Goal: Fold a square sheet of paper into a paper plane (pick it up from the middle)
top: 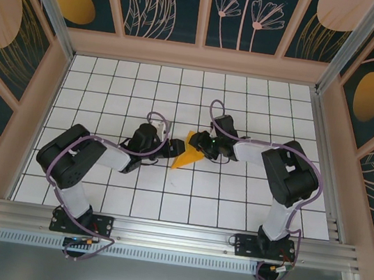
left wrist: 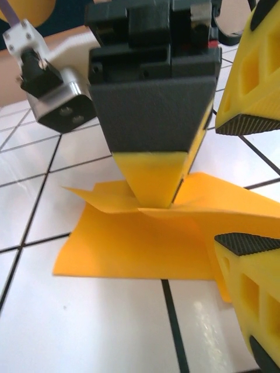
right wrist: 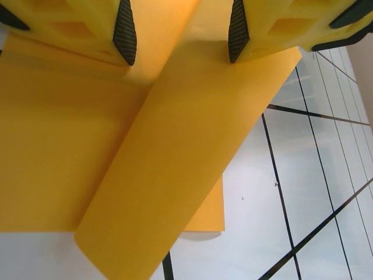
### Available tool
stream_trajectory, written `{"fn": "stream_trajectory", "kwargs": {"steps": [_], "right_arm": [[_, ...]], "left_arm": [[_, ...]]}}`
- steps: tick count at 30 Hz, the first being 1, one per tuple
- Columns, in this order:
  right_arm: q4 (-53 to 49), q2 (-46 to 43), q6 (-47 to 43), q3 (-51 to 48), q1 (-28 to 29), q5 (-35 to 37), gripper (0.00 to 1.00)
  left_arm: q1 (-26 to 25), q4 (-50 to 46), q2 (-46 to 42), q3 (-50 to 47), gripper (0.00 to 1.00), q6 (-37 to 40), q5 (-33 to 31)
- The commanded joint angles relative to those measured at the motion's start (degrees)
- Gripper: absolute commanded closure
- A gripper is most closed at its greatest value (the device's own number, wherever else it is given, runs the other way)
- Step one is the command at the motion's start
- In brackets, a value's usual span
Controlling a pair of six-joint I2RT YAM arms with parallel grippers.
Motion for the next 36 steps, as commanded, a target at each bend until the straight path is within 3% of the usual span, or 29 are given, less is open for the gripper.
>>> {"fn": "stream_trajectory", "kwargs": {"steps": [1, 9, 27, 32, 36], "right_arm": [[-2.8, 2.2, 0.0, -0.3, 0.2, 2.9, 0.53], [-2.8, 2.1, 0.1, -0.3, 0.2, 2.9, 0.53], [-2.9, 2.2, 0.1, -0.3, 0.1, 2.6, 0.53], [-3.1, 2.2, 0.1, -0.4, 0.1, 2.8, 0.53], [-3.7, 2.3, 0.0, -0.5, 0.1, 3.3, 0.53]], "left_arm": [[0.0, -3.4, -0.3, -0.2, 0.50, 1.9, -0.4], [-0.1, -3.6, 3.7, 1.9, 0.54, 2.9, 3.2], [-1.3, -3.3, 8.4, 6.8, 0.74, 4.6, 7.7], [-1.3, -4.9, 7.6, 7.1, 0.73, 5.6, 6.6], [-1.3, -6.6, 6.0, 6.9, 0.66, 6.1, 4.7]]}}
